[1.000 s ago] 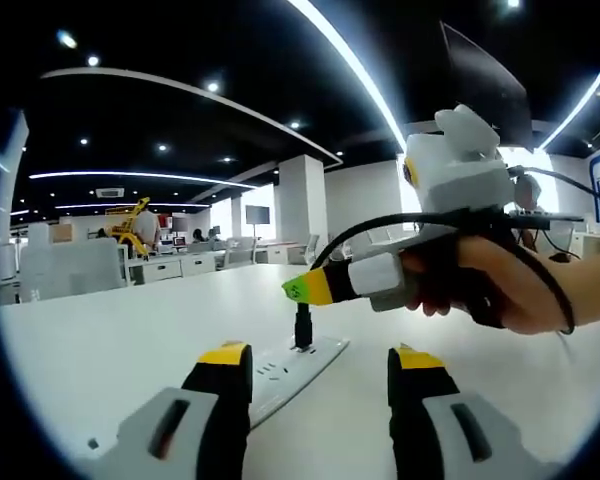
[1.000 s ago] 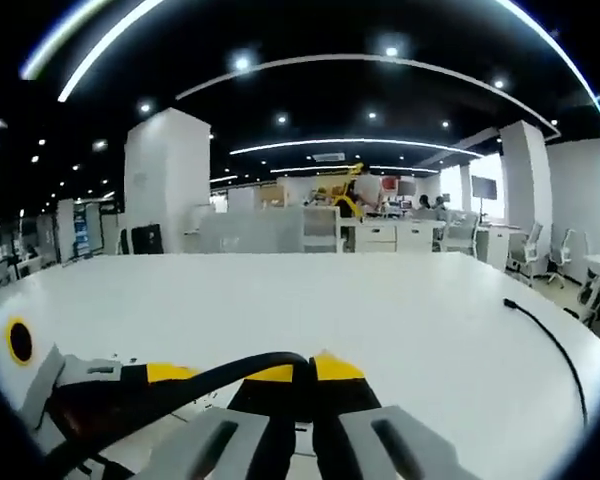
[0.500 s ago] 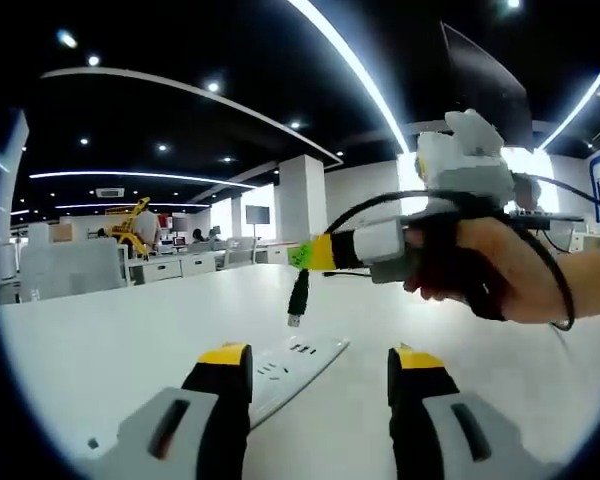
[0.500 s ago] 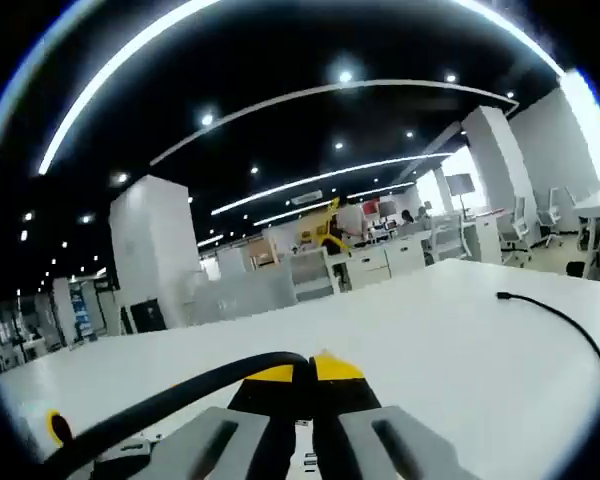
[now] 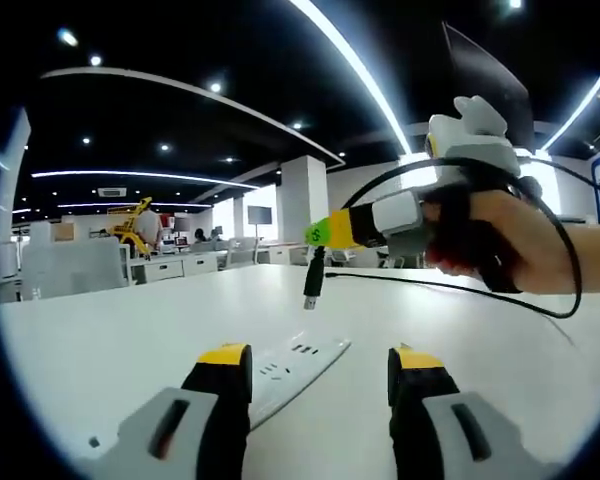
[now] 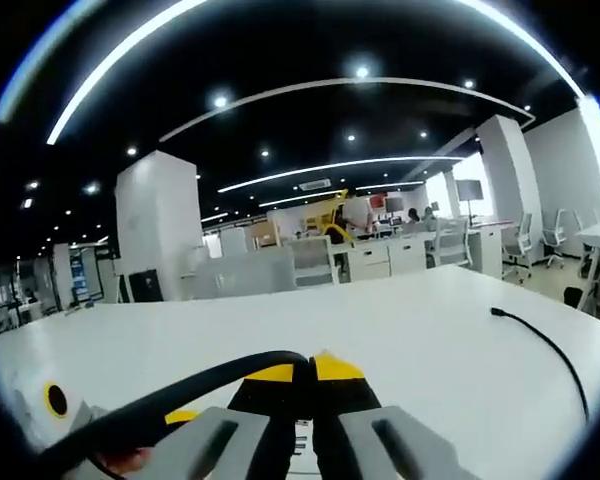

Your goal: Locate the USB plug end of the data cable currently connected to the USB port on the desk. Grip the plug, withdraw it from the port, and place it onto the desktop.

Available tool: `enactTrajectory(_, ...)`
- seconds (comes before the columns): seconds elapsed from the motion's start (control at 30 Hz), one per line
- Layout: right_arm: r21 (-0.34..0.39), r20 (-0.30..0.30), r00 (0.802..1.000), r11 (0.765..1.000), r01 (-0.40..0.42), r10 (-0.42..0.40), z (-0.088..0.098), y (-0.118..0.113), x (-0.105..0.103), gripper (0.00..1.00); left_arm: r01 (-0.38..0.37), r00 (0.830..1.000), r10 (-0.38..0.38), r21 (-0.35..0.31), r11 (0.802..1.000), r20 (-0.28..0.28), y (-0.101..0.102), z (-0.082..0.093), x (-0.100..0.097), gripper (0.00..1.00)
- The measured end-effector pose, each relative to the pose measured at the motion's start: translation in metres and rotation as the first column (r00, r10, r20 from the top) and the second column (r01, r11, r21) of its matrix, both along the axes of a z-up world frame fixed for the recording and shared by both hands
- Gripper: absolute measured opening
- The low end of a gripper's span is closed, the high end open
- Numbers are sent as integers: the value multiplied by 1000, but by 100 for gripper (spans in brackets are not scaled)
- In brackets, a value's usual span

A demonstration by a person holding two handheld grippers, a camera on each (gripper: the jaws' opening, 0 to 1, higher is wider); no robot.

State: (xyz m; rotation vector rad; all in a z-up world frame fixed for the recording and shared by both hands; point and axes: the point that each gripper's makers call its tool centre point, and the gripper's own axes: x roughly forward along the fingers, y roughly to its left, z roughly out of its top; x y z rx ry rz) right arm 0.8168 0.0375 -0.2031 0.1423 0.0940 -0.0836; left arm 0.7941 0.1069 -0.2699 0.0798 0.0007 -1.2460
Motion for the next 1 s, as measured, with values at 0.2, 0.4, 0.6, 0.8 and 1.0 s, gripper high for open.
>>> enactTrajectory(0.2,-12,4,1000,1000,-7,7,4,0,-4,5,-1,1000,1,-2,1000,-1,0,0,0,55)
enactTrajectory(0.4,-19,1,1000,1000,-14,14,5,-4,13,5,-8,1000,8,-6,1000,-4,0,0,2,56)
enactTrajectory(0.6,-21,4,1000,1000,-14,14,7,-5,8,6,-3,1000,2,-28,1000,-21,1,3,1,57)
enactTrajectory(0.8,-20,12,1000,1000,-21,22,8,-3,10,6,3,1000,-4,-24,1000,-17,0,2,0,57)
enactTrajectory(1.0,-19,13,999,999,-32,32,6,-1,15,6,4,1000,-4,-12,1000,-15,-1,0,-1,57)
